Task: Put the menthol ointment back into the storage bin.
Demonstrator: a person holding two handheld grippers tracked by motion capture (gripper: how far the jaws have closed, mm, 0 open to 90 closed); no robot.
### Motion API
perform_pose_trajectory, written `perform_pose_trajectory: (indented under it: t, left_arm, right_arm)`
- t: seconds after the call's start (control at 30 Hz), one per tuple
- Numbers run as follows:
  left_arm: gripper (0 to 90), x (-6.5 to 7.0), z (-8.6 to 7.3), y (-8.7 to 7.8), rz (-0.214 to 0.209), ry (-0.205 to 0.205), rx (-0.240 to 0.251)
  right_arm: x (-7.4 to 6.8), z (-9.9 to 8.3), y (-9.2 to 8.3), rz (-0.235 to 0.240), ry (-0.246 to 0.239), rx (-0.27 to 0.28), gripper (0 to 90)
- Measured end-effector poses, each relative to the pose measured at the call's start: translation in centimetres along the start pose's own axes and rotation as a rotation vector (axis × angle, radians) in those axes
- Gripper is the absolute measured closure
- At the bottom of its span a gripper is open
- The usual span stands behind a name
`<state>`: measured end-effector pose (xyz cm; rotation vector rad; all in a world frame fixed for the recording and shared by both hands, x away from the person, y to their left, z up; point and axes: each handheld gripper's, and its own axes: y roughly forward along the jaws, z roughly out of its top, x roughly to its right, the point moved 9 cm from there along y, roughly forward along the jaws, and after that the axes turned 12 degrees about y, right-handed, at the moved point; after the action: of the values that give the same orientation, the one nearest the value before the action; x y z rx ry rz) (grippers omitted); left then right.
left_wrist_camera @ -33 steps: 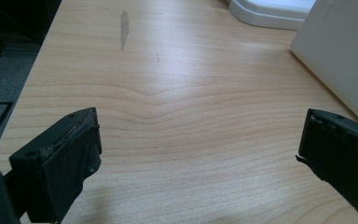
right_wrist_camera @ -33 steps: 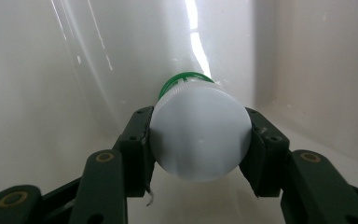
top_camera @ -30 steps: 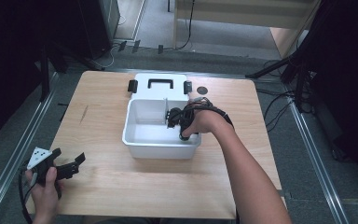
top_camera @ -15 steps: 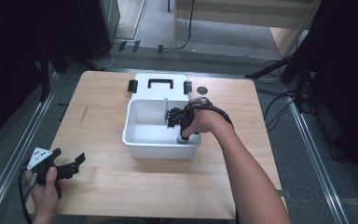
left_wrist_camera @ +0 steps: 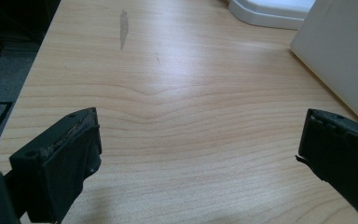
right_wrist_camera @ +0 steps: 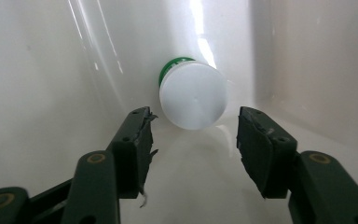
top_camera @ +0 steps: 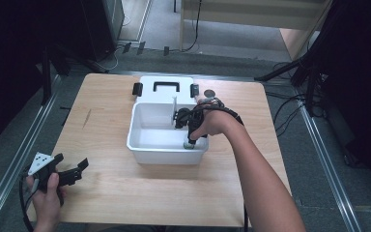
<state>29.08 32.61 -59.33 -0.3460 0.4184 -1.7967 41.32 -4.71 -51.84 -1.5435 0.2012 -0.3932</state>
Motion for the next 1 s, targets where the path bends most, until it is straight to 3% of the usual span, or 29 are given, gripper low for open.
perform_pose_trajectory:
  t: [0.27, 0.43, 0.7, 1.0]
  left_arm:
    - [0.0, 0.0, 0.0, 0.0, 0.001, 0.002, -0.003]
    - [0.0, 0.0, 0.0, 0.0, -0.001, 0.000, -0.002]
    - [0.0, 0.0, 0.0, 0.0, 0.000, 0.002, -0.005]
    - [0.0, 0.0, 0.0, 0.0, 0.000, 0.002, -0.005]
  right_arm:
    - [0.1, -0.4, -2.9, 0.021, 0.036, 0.040, 35.7]
    - [0.1, -0.7, -4.7, 0.075, 0.056, 0.103, 28.9]
    - [1.0, -2.3, -7.4, 0.059, 0.133, 0.153, 17.8]
    - [2.2, -4.7, -7.9, 0.044, 0.178, 0.164, 15.9]
